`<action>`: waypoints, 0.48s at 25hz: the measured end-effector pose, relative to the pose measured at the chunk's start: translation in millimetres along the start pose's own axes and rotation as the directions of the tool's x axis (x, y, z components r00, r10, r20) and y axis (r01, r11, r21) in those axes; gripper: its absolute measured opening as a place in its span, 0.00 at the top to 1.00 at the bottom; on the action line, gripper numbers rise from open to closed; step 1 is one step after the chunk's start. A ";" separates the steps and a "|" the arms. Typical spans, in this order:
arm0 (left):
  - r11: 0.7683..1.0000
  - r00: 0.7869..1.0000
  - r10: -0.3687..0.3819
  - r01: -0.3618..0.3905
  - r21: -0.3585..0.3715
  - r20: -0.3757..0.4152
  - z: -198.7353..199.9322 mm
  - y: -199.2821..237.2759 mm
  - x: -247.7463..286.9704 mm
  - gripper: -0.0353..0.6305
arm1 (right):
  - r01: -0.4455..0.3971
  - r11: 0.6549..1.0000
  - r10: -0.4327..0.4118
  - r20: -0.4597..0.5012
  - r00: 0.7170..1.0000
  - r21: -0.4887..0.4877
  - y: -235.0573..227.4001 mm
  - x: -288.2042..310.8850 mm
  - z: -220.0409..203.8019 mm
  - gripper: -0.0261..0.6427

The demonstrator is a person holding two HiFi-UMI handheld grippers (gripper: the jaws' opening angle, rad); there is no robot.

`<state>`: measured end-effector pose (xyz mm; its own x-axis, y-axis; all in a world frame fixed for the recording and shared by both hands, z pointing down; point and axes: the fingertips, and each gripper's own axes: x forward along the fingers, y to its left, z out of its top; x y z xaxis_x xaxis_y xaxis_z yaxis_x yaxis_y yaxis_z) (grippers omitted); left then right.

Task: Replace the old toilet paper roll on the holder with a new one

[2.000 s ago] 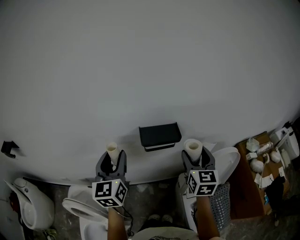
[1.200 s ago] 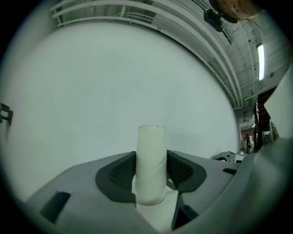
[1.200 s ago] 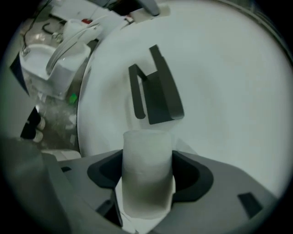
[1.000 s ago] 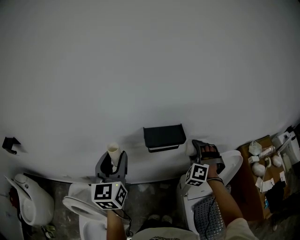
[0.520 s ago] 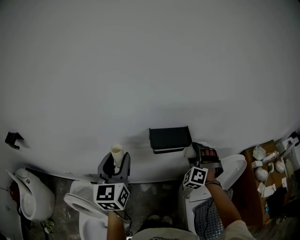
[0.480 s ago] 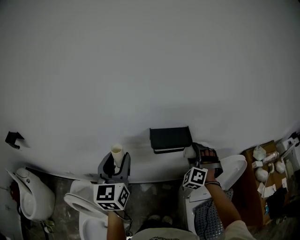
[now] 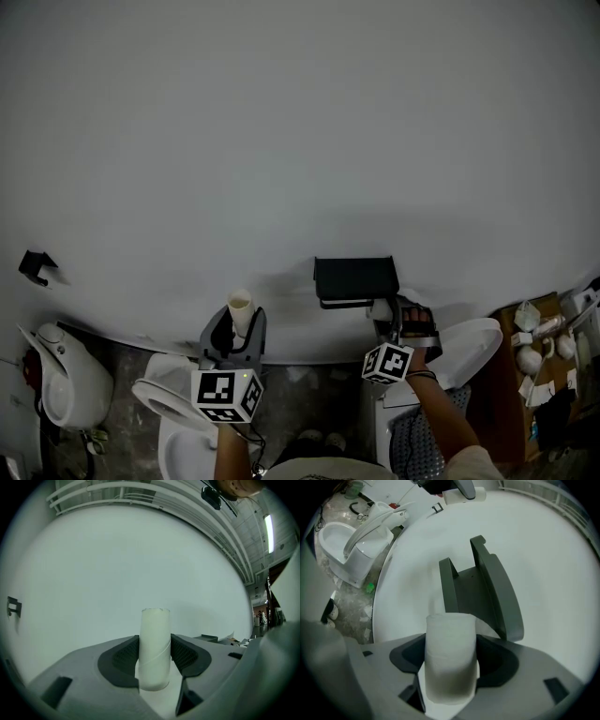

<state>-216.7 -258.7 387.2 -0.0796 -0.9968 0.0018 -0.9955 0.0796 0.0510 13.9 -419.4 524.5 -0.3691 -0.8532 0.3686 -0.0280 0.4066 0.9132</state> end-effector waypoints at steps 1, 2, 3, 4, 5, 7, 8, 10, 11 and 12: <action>1.000 1.000 0.004 -0.004 0.000 0.000 0.0 1.5 -1.5 0.64 | 0.009 1.000 -0.009 0.003 1.000 0.001 0.5 0.1 1.2 0.51; 1.000 1.000 0.007 -0.007 0.000 0.001 -0.1 2.9 -2.7 0.64 | 0.020 1.000 -0.020 0.006 1.000 -0.003 0.6 0.0 2.7 0.51; 1.000 1.000 0.011 -0.011 0.000 0.000 -0.4 4.4 -3.7 0.64 | 0.034 0.999 -0.034 0.011 0.999 -0.017 0.5 -0.1 4.6 0.51; 1.000 1.000 0.016 -0.016 -0.001 -0.002 -0.9 5.8 -4.5 0.64 | 0.050 0.998 -0.049 0.017 0.999 -0.041 0.6 -0.2 7.1 0.51; 1.000 1.000 0.019 -0.019 -0.002 -0.003 -1.4 7.1 -5.2 0.64 | 0.066 0.995 -0.064 0.025 0.998 -0.071 0.9 -0.1 10.2 0.51; 1.000 1.000 0.025 -0.025 -0.003 -0.006 -2.8 8.1 -6.4 0.64 | 0.088 0.988 -0.083 0.045 0.996 -0.124 2.2 0.4 18.0 0.51; 1.000 1.000 0.027 -0.027 -0.004 -0.007 -3.4 7.9 -7.2 0.64 | 0.093 0.986 -0.086 0.054 0.995 -0.137 2.8 0.6 22.2 0.51; 1.000 0.999 0.030 -0.030 -0.002 -0.010 -4.0 7.5 -9.2 0.64 | 0.096 0.985 -0.087 0.072 0.994 -0.142 4.1 1.1 30.8 0.51; 0.999 0.999 0.033 -0.033 0.000 -0.011 -4.1 7.6 -10.4 0.64 | 0.100 0.984 -0.089 0.080 0.993 -0.145 4.8 1.2 35.1 0.51; 0.999 0.999 0.037 -0.037 0.003 -0.012 -4.1 8.0 -12.0 0.64 | 0.105 0.983 -0.093 0.089 0.992 -0.151 5.5 0.9 39.9 0.51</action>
<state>-223.5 -246.1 391.7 -0.1154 -0.9932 0.0159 -0.9921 0.1160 0.0483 -23.6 -404.9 523.0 -0.4462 -0.8547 0.2655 0.0742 0.2603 0.9627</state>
